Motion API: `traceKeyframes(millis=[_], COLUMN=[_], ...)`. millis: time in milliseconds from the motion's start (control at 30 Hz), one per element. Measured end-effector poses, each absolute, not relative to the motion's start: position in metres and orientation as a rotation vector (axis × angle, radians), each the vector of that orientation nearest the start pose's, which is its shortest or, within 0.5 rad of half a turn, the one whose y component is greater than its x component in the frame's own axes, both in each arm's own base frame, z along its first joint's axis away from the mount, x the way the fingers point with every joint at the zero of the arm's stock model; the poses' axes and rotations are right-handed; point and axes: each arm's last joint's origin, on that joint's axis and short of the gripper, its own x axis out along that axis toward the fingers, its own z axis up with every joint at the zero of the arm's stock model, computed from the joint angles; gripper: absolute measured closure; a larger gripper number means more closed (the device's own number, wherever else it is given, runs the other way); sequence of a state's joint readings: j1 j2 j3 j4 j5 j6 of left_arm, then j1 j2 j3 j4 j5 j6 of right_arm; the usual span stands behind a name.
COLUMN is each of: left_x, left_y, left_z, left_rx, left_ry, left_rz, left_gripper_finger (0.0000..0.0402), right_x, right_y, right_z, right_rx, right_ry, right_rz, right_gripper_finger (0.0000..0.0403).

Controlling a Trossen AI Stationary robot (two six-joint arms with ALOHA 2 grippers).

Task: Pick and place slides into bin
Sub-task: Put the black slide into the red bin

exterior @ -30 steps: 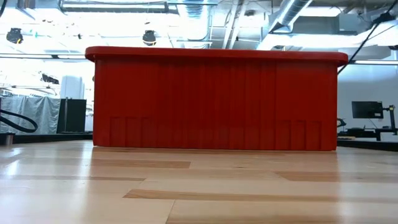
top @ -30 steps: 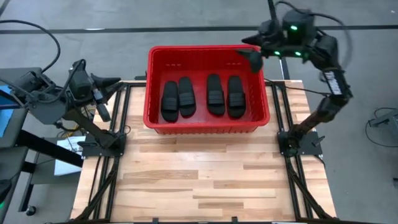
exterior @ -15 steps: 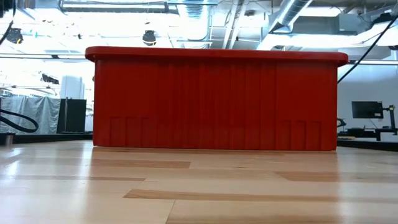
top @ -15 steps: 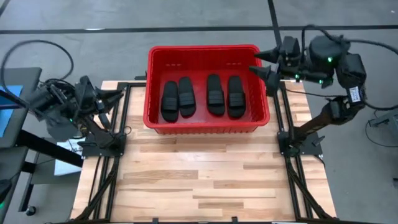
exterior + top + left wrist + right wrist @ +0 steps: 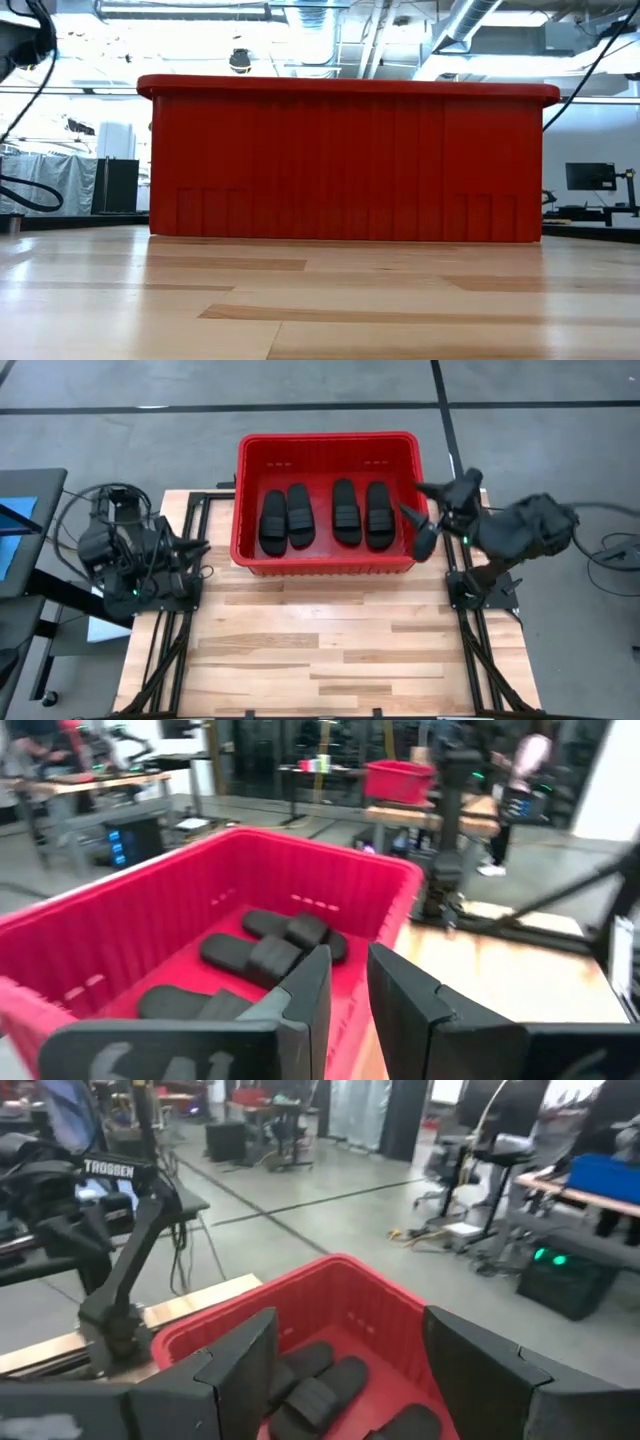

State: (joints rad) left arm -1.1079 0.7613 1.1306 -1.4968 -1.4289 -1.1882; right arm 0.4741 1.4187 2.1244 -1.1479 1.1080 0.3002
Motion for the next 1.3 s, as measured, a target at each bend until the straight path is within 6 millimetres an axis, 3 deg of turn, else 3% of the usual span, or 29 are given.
traceKeyframes(millis=[167,333,533,667,767,933,1067,1300], left_x=[0.047,0.037,0.031,0.030,0.030,0.030,0.030,0.030], left_y=[-0.049,-0.041,-0.026,-0.018,-0.017,-0.016,-0.016,-0.015], left_z=[0.348,0.350,0.361,0.368,0.371,0.373,0.373,0.373], left_rx=[-0.019,-0.012,-0.026,-0.011,0.006,0.014,0.014,0.018], left_ry=[0.125,0.087,0.035,0.015,0.009,0.002,0.000,0.000], left_rz=[0.277,0.142,0.050,0.045,0.049,0.055,0.056,0.056], left_gripper_finger=[0.0343,0.0343,0.0343,0.0343,0.0343,0.0343,0.0343,0.0343], right_x=[0.178,0.154,0.127,0.122,0.129,0.159,0.186,0.226], right_y=[0.094,0.105,0.076,0.054,0.042,0.030,0.023,-0.008], right_z=[0.519,0.519,0.531,0.536,0.539,0.549,0.562,0.567], right_rx=[-0.094,-0.150,-0.145,-0.197,-0.234,-0.308,-0.418,-0.680], right_ry=[0.161,0.066,0.063,0.099,0.154,0.210,0.125,0.124], right_rz=[-0.732,-0.810,-0.836,-0.936,-0.964,-0.786,-0.655,-0.752], right_gripper_finger=[0.0163,0.0163,0.0166,0.0170,0.0170,0.0174,0.0176,0.0199])
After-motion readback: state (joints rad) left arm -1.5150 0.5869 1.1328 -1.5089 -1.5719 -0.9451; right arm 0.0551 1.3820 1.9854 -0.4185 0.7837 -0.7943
